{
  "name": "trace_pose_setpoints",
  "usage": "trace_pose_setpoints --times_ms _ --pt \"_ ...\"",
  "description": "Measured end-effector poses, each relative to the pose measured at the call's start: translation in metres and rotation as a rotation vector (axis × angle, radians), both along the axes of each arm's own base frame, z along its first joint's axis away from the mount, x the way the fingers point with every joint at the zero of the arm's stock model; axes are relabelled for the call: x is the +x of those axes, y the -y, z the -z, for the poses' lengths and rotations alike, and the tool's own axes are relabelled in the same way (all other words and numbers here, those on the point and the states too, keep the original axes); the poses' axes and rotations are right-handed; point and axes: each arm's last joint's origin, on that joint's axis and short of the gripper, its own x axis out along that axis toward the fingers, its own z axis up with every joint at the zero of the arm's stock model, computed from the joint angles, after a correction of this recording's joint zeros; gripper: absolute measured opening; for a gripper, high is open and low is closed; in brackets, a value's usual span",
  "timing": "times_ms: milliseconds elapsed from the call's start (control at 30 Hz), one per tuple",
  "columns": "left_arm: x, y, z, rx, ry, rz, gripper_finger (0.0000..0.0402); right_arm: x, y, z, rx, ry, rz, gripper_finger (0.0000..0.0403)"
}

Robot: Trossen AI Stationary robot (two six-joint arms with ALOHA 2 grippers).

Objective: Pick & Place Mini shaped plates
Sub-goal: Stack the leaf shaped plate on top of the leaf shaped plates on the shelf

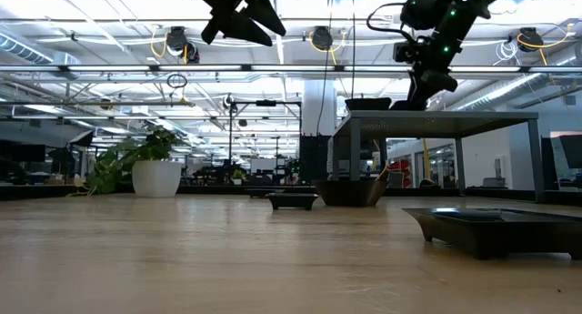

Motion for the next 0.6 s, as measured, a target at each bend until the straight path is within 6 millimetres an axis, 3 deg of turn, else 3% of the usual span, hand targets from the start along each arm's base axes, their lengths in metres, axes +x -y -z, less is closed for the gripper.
trace_pose_setpoints --times_ms 167,600 --pt "0.0000 0.0000 0.0000 0.000 0.000 0.000 0.0163 0.0000 0.0000 0.0000 0.000 0.000 0.000 0.0006" --pt "0.0000 0.0000 0.0000 -0.001 0.001 -0.001 0.0164 0.0006 0.0003 -0.0047 0.050 0.175 0.162 0.0018"
